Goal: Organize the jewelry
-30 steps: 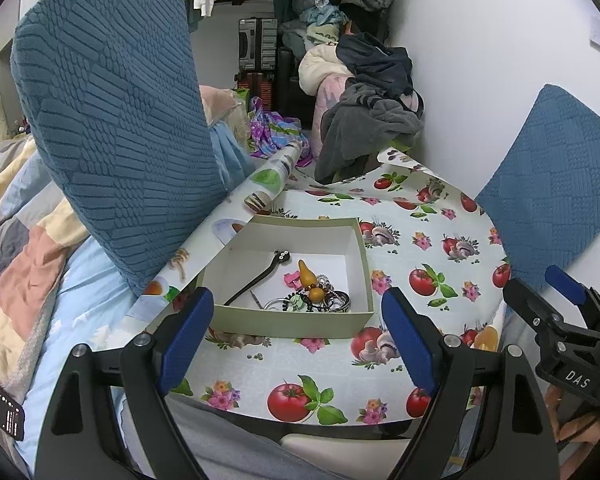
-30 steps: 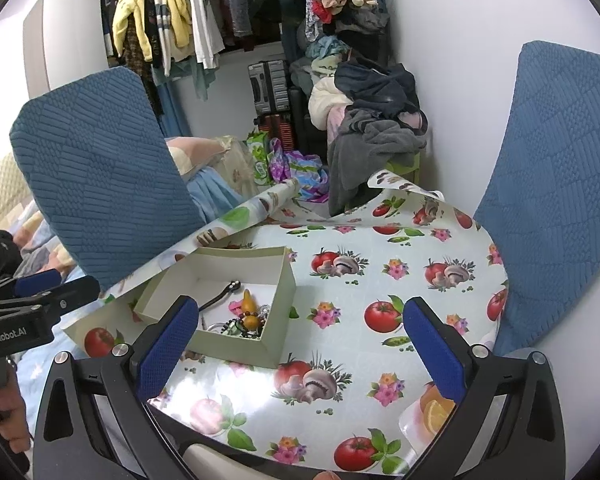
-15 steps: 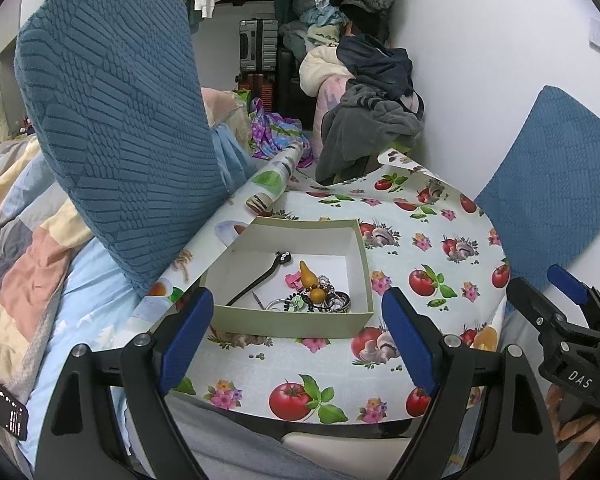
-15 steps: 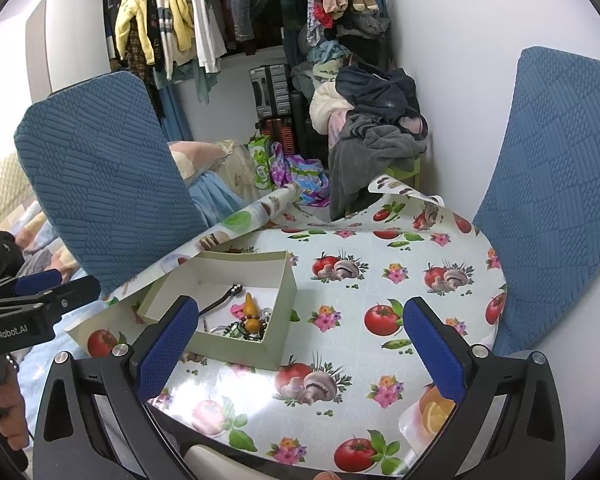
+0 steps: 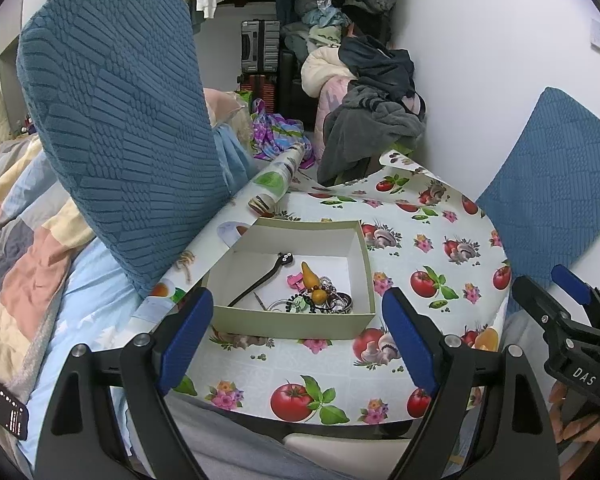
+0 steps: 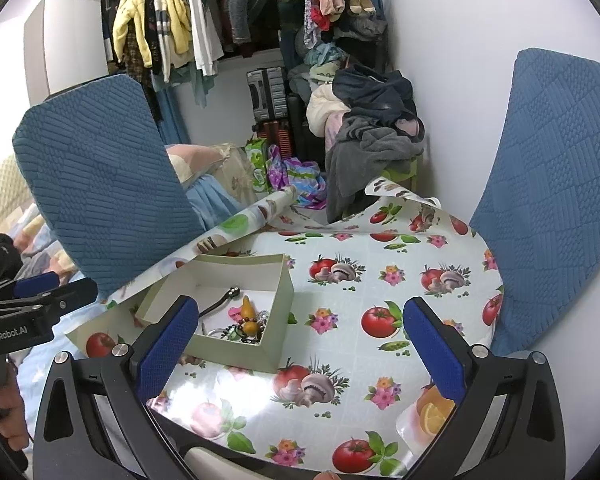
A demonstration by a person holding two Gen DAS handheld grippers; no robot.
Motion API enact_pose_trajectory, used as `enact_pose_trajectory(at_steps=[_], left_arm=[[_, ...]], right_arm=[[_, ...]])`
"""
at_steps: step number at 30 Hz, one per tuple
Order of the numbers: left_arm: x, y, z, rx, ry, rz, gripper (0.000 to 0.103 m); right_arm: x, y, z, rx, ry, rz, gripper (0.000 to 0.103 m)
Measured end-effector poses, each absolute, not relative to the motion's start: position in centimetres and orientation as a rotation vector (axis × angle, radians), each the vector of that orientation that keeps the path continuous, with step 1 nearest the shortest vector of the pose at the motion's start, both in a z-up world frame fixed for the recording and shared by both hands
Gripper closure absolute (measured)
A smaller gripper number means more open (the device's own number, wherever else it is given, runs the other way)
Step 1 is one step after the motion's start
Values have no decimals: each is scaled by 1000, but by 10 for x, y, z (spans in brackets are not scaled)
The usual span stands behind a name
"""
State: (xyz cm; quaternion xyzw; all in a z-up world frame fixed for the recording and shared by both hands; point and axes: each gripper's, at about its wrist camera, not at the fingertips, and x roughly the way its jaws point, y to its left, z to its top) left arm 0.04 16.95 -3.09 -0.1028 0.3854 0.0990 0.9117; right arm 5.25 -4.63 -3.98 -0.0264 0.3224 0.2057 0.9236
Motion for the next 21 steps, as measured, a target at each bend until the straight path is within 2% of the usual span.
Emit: enact_pose_trajectory(at_steps=[21], left_arm=[[2,163,-33,-203,805,197,15]], right_arm=[[57,-49,-41,-59,674,416,0]])
